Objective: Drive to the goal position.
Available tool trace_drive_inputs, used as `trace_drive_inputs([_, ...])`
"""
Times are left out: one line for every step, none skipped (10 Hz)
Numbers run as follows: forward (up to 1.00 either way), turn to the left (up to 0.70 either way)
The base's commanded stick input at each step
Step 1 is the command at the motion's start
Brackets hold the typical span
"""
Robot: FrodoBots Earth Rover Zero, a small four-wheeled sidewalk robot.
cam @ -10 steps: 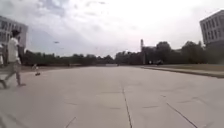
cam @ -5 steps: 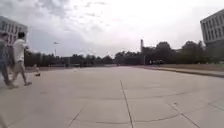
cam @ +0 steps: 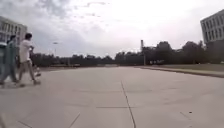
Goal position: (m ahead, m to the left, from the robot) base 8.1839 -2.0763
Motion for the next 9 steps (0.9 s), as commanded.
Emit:
trace_drive_inputs([0.7,0.0])
trace_drive_inputs([0.7,0.0])
trace_drive_inputs([0.7,-0.02])
trace_drive_inputs([0.7,-0.04])
trace_drive_inputs([0.7,-0.06])
trace_drive_inputs([0.7,-0.09])
trace_drive_inputs([0.7,0.0])
trace_drive_inputs([0.7,0.0])
trace_drive_inputs([0.7,0.0])
